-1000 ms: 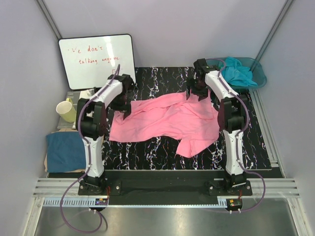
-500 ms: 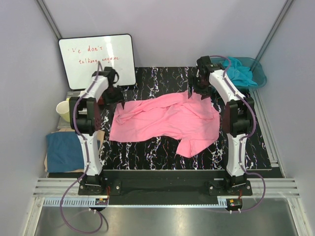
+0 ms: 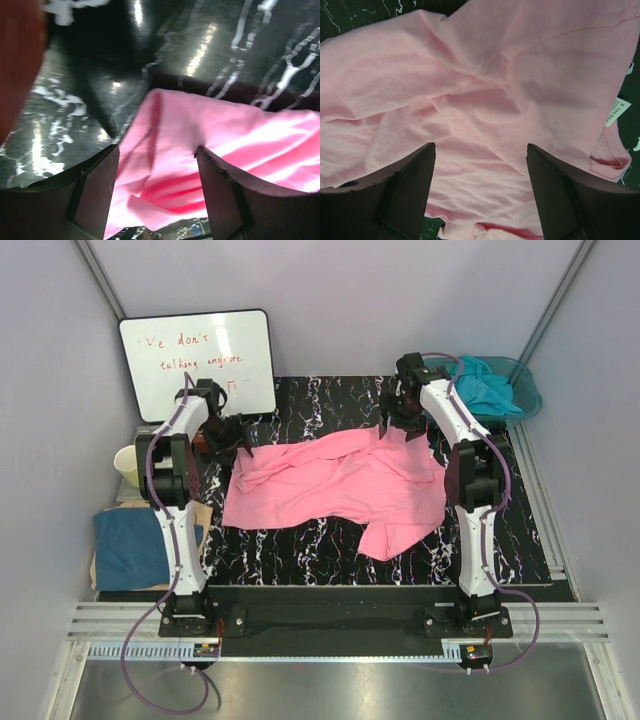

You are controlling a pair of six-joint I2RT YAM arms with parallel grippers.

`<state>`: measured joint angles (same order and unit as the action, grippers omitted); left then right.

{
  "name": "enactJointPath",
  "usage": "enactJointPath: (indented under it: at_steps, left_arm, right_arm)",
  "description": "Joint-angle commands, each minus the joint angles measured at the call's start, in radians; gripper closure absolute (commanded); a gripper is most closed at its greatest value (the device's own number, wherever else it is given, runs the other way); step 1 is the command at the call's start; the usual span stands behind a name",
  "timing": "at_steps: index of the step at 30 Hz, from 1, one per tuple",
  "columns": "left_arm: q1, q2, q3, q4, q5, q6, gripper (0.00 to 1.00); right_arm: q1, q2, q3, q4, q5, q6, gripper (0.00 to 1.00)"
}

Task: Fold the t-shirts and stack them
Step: Fold the tshirt

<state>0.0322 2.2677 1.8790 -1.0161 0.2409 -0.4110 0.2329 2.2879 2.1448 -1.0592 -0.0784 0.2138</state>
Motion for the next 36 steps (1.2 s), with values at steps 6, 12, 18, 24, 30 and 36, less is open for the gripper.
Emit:
enactJointPath:
  at_steps: [6,12,18,24,30,36]
  left_arm:
    - [0.002,-0.005,0.019,0.053,0.093,-0.018,0.34]
    - [0.003,0.001,0.014,0.065,0.101,-0.009,0.46]
    - [0.002,0.044,0.035,0.067,0.103,-0.012,0.46]
    - [0.005,0.059,0.078,0.067,0.101,-0.002,1.0]
    - [0.003,0.02,0.141,0.063,0.086,0.005,1.0]
    - [0.005,-0.02,0.173,0.047,0.093,0.009,0.88]
  right_arm:
    - [-0.006,0.018,0.069,-0.035,-0.037,0.007,0.19]
    - [-0.006,0.024,0.066,-0.036,-0.037,0.015,0.19]
    - [-0.006,0.028,0.07,-0.038,-0.035,0.019,0.19]
    - [-0.007,0.036,0.076,-0.044,-0.04,0.03,0.19]
    - [-0.004,0.041,0.058,-0.045,-0.043,0.039,0.21]
    - [-0.004,0.048,0.05,-0.042,-0.041,0.048,0.2]
